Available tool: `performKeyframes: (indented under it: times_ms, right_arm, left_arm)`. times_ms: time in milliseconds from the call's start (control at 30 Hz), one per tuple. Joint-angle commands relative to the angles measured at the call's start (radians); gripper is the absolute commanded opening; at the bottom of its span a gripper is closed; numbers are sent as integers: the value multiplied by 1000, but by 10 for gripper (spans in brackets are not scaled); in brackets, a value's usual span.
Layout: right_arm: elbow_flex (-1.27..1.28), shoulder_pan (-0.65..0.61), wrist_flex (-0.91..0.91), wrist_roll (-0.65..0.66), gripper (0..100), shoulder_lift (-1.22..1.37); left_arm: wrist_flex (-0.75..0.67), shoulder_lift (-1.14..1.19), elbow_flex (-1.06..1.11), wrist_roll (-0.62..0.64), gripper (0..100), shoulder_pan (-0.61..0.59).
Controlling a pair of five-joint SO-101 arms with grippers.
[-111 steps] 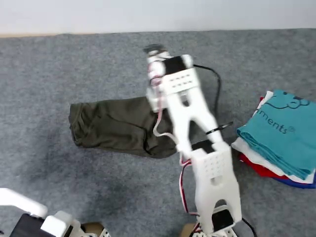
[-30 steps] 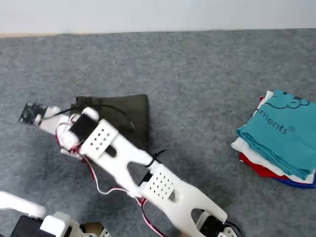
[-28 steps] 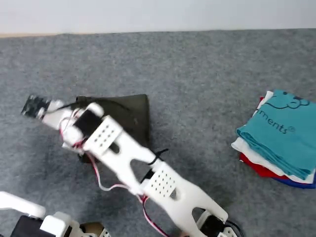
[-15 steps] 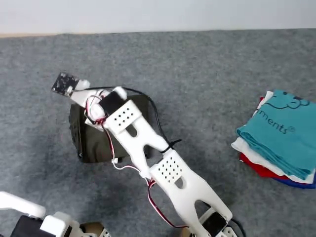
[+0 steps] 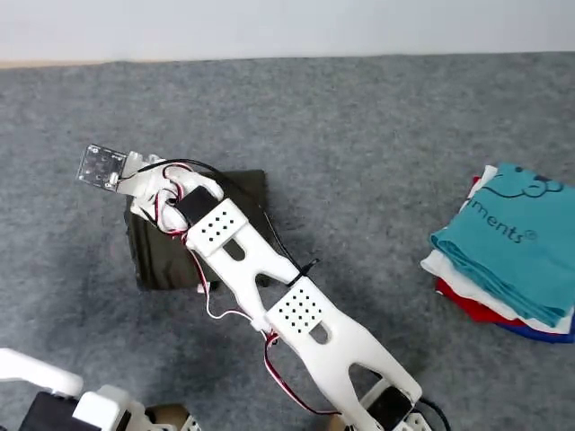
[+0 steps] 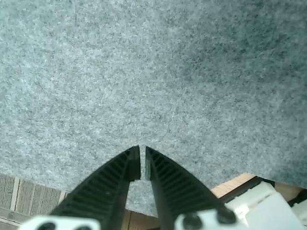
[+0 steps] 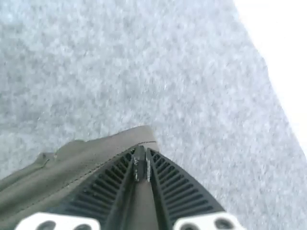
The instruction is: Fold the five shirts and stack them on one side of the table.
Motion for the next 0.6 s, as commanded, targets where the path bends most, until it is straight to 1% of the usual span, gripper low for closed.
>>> performKeyframes:
  times_ms: [0, 67, 167, 500, 567]
  right_arm:
    - [-54, -13, -47, 15, 11, -10]
    - [-83, -13, -28, 11, 10, -30]
    - [-104, -12, 53, 9, 10, -76]
    - [-104, -13, 503, 8, 10, -277]
    - [-104, -13, 579, -20, 10, -297]
  left_arm:
    - [-12, -29, -4, 8, 25, 3]
    - [-12, -29, -4, 8, 25, 3]
    - [-12, -29, -4, 8, 25, 3]
    - [-12, -29, -4, 8, 25, 3]
    - [-12, -29, -4, 8, 25, 3]
